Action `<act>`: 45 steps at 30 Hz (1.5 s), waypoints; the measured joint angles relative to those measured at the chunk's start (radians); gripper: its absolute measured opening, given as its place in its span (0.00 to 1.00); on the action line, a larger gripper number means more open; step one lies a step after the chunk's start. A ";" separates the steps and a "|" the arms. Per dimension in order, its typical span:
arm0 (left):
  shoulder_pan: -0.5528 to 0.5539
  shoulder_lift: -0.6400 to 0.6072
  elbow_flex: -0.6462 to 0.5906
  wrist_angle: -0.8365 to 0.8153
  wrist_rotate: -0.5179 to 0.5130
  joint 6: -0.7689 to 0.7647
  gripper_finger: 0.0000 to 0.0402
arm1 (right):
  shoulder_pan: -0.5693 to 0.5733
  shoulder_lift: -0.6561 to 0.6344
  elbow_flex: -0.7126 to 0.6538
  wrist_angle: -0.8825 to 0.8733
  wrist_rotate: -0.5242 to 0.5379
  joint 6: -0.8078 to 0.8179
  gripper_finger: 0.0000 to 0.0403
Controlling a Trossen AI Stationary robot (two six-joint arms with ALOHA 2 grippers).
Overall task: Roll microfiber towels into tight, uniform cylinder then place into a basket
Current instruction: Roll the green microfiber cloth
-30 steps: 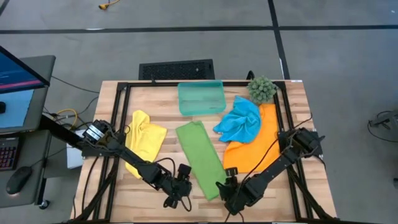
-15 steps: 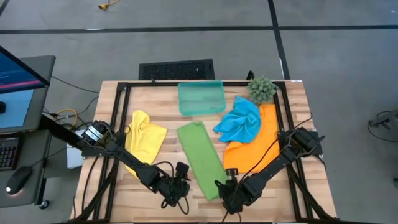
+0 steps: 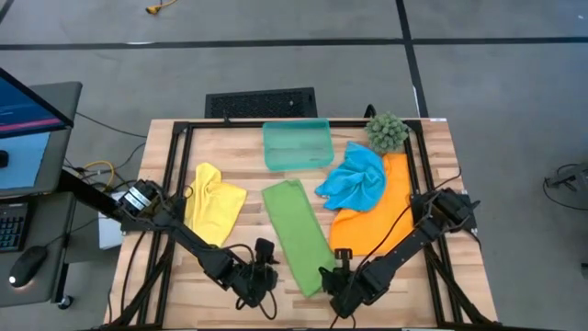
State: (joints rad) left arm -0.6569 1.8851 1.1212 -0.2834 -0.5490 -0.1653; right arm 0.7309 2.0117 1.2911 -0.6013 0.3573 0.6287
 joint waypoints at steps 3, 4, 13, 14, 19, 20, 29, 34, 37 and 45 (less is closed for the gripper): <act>-0.014 -0.001 0.033 -0.091 -0.090 -0.028 0.49 | 0.018 0.000 0.023 -0.006 0.008 0.006 0.03; -0.019 -0.001 0.043 -0.127 -0.120 -0.033 0.49 | 0.022 -0.001 0.030 -0.007 0.010 0.017 0.03; -0.065 -0.001 0.202 -0.482 -0.242 -0.144 0.49 | 0.064 -0.003 0.149 -0.133 0.101 0.062 0.02; -0.071 -0.001 0.215 -0.500 -0.250 -0.144 0.49 | 0.067 -0.003 0.162 -0.138 0.109 0.063 0.02; -0.099 -0.001 0.275 -0.578 -0.263 -0.146 0.49 | 0.076 -0.004 0.230 -0.190 0.153 0.063 0.01; -0.105 -0.001 0.284 -0.595 -0.269 -0.146 0.49 | 0.078 -0.004 0.247 -0.199 0.166 0.063 0.01; -0.145 -0.001 0.308 -0.633 -0.278 -0.281 0.49 | 0.071 -0.005 0.328 -0.139 0.271 0.027 0.02; -0.162 -0.001 0.258 -0.545 -0.274 -0.316 0.49 | 0.037 -0.003 0.328 -0.095 0.276 0.022 0.01; -0.168 -0.001 0.205 -0.424 -0.293 -0.291 0.49 | 0.012 0.003 0.328 -0.092 0.275 0.025 0.02; -0.145 0.000 0.039 -0.008 -0.281 -0.108 0.49 | -0.012 0.004 0.327 -0.089 0.210 0.036 0.01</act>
State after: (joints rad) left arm -0.8014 1.8846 1.1597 -0.2916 -0.8303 -0.2730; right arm 0.7189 2.0155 1.6184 -0.6899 0.5670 0.6648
